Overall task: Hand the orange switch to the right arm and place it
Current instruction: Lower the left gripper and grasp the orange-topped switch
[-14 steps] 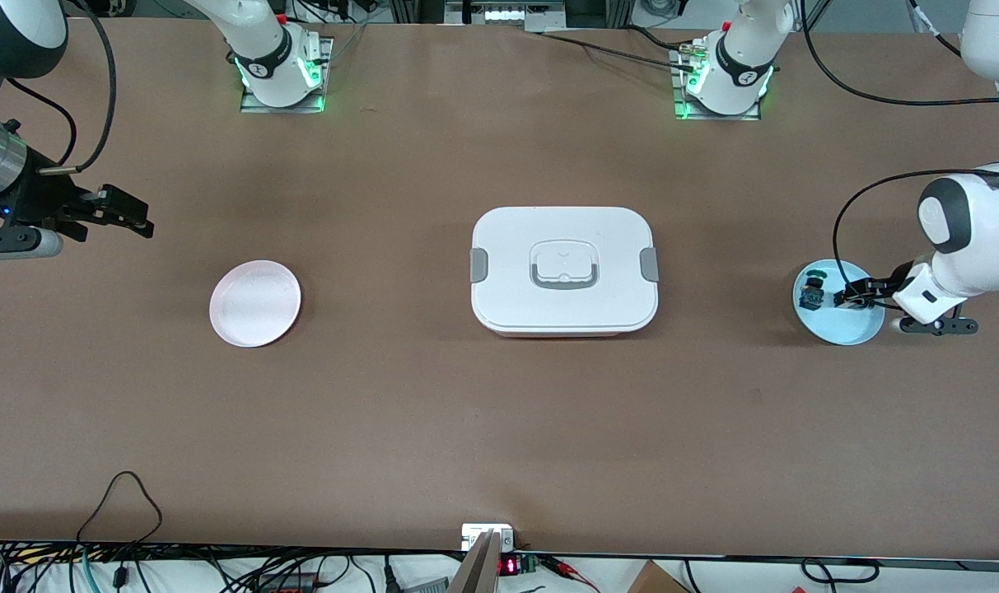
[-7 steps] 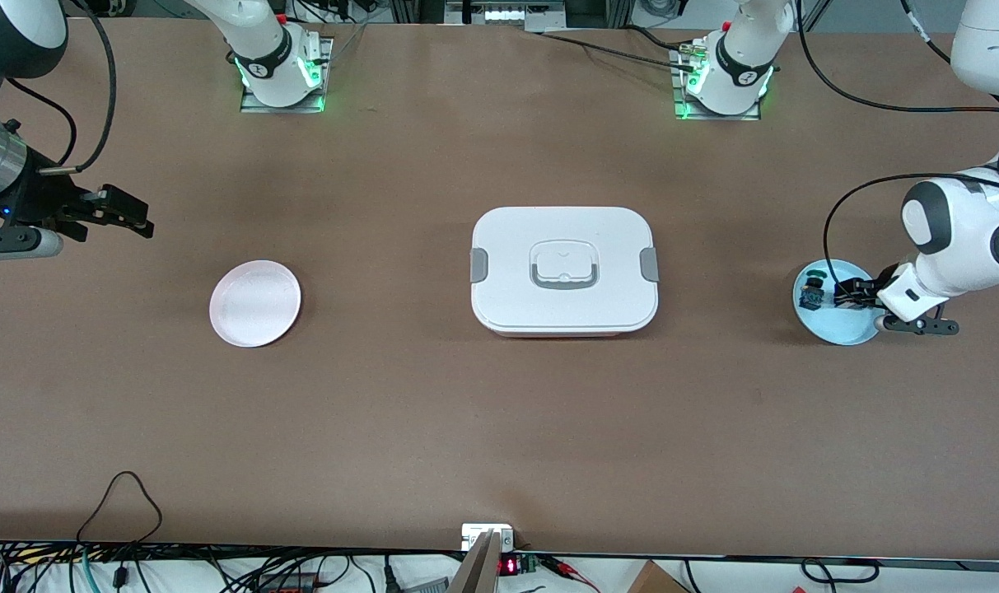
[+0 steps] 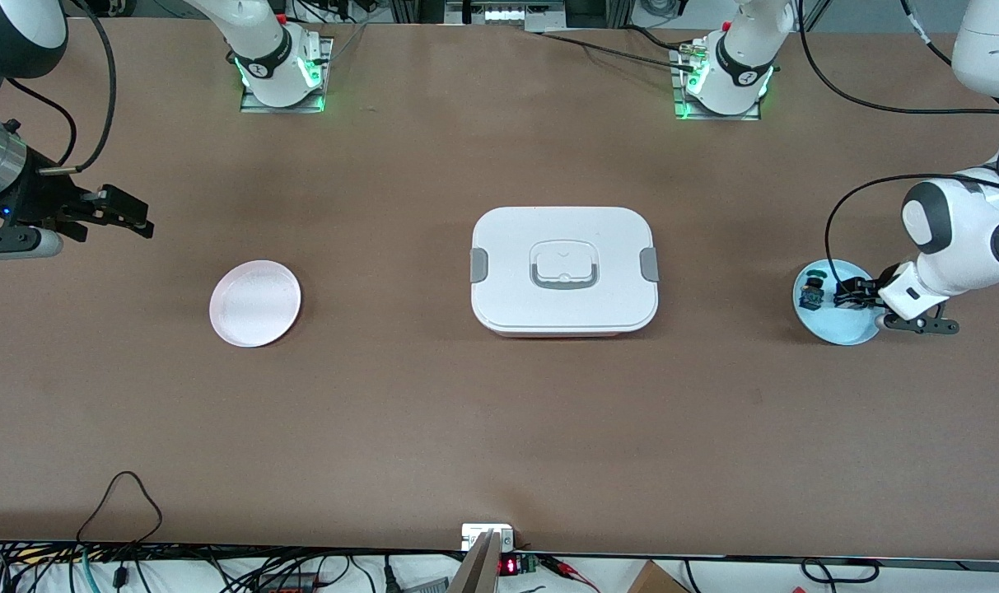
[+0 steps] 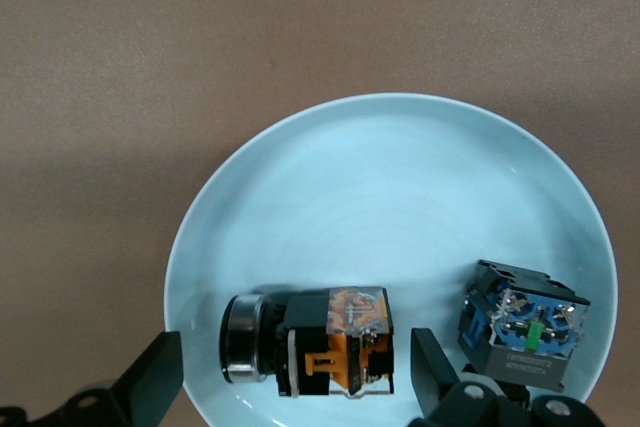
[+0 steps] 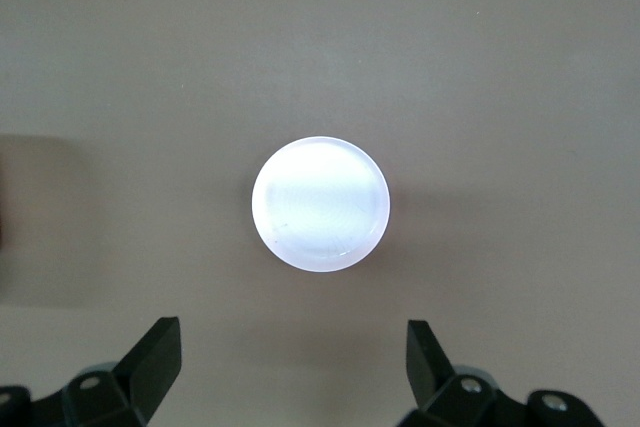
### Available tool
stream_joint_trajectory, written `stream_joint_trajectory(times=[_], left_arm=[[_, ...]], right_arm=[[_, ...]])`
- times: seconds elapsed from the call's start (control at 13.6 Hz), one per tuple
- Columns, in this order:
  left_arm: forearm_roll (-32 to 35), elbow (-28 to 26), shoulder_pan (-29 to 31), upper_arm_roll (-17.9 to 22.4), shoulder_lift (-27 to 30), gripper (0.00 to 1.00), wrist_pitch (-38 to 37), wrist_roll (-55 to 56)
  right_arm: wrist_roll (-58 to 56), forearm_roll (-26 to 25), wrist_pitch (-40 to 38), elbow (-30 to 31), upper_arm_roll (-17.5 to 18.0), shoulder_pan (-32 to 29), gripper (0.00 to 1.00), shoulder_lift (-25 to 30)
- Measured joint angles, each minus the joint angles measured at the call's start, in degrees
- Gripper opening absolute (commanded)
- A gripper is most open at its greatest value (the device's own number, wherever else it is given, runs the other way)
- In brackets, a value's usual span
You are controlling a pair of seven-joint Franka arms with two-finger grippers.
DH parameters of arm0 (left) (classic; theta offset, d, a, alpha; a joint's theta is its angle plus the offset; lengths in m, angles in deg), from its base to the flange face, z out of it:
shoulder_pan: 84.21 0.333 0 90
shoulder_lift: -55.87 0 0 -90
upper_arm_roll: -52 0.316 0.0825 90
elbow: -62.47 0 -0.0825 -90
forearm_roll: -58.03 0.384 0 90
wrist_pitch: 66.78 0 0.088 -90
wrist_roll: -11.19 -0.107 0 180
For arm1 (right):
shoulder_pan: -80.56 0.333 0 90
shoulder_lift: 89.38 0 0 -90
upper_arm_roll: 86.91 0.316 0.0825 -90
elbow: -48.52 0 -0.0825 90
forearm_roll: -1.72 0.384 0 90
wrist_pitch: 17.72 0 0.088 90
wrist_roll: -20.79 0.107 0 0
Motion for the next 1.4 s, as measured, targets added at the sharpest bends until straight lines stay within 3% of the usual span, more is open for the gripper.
stream_joint_trajectory(times=[1.18,1.32,1.4], left_arm=[[-1.0,-1.1,0.4,0.0,-1.6,1.0,3.0,-0.9],[-1.2,-1.4,0.4,0.0,-1.6,0.91,3.8,-1.1],[-1.3,-1.6,0.4,0.0,-1.6,0.74,4.2,-1.2]], right_arm=[[0.0,0.0,0.0,0.0,0.0,-0.1,1.0,0.0],[0.0,0.0,0.1,0.0,0.0,-0.1,1.0,0.0],[0.0,0.0,0.1,0.0,0.0,-0.1,1.0,0.0]])
